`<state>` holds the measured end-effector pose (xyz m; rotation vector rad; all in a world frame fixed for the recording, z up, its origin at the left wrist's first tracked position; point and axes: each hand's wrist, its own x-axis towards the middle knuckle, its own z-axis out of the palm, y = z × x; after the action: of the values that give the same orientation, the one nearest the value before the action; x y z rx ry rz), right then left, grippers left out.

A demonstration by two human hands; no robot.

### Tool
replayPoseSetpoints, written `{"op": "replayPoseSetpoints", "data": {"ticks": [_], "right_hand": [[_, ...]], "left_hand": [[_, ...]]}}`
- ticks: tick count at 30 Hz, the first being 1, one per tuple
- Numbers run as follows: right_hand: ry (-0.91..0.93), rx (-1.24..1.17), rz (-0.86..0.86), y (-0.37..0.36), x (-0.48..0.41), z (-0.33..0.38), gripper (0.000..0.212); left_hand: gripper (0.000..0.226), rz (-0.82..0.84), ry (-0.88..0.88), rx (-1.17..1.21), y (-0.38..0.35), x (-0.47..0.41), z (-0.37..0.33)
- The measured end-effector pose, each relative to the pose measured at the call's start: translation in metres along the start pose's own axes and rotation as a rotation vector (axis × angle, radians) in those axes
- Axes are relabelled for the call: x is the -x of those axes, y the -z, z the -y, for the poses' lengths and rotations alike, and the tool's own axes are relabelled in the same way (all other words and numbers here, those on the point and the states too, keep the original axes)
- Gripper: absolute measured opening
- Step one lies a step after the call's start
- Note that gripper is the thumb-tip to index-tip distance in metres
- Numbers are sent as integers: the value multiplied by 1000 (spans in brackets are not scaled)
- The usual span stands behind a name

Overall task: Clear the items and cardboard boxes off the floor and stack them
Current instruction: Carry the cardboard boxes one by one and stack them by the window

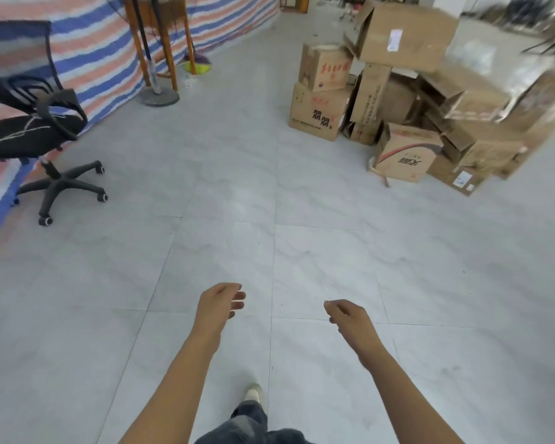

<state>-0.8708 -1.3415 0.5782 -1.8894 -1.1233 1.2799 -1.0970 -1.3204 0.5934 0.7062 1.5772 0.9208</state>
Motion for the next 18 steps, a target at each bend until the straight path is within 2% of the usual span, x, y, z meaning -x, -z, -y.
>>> {"op": "replayPoseSetpoints", "data": {"ticks": [4, 10, 18], "right_hand": [[-1, -86, -130, 7, -49, 40, 14], [-104, -70, -93, -16, -87, 44, 14], [-99, -56, -38, -19, -215, 92, 11]], "left_hand": [[15, 61, -39, -6, -24, -60, -46], [13, 155, 81, -100, -43, -102, -50], [16, 16, 74, -103, -57, -205, -105]]}}
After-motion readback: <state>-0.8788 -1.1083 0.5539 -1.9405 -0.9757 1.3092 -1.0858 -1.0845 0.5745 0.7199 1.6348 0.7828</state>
